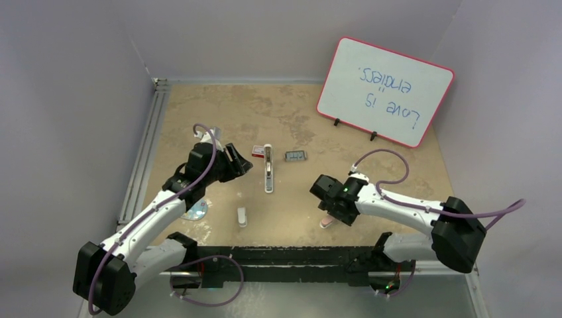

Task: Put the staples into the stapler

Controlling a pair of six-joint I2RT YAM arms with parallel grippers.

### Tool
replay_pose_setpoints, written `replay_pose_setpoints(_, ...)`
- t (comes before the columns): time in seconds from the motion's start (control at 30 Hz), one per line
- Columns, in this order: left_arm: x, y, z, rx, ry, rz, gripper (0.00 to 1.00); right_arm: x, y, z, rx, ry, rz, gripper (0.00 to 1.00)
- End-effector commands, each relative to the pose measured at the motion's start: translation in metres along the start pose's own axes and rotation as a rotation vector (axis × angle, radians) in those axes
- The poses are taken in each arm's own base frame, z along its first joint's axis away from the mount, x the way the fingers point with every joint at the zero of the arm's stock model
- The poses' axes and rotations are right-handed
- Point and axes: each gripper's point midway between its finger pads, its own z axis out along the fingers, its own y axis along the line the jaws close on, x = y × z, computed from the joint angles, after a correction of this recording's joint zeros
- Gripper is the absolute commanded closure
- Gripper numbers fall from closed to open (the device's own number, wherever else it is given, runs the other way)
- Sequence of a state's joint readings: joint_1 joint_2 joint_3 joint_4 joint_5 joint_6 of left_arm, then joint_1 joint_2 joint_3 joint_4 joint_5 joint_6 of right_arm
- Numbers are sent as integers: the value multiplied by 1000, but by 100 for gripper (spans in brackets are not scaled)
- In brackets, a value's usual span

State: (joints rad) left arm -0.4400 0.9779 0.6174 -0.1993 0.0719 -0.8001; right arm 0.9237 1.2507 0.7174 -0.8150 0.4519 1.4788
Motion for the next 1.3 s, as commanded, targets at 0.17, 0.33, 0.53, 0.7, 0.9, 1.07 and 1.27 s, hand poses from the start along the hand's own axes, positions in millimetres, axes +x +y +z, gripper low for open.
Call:
replay_pose_setpoints(0.17, -15, -9, -4, 25, -62, 13, 45, 18, 24, 7, -66, 82, 61, 38)
replay_pose_setpoints(0.33, -17, -11, -5, 25, -67, 15, 45, 9, 40, 8, -128, 32, 22, 62)
replay_pose_setpoints(0.53, -13, -9, -1, 20, -43, 12, 46, -6, 74, 4, -197, -36, -121, 69)
replay_pose_setpoints(0.7, -9, -10, 2, 26, -18, 8, 46, -12, 127, -3, -319, -69, -265, 67)
replay_pose_setpoints(0.9, -4, -10, 4, 28, 8, 8, 47, -6, 148, 4, -329, -67, -379, 66)
replay_pose_setpoints(1.07, 5, -10, 9, 42, 44, -1, 47, 1, 144, 11, -302, -38, -412, 51)
replay_pose_setpoints(1.27, 7, -11, 14, 45, 59, -3, 47, 12, 127, 12, -249, 14, -428, 41)
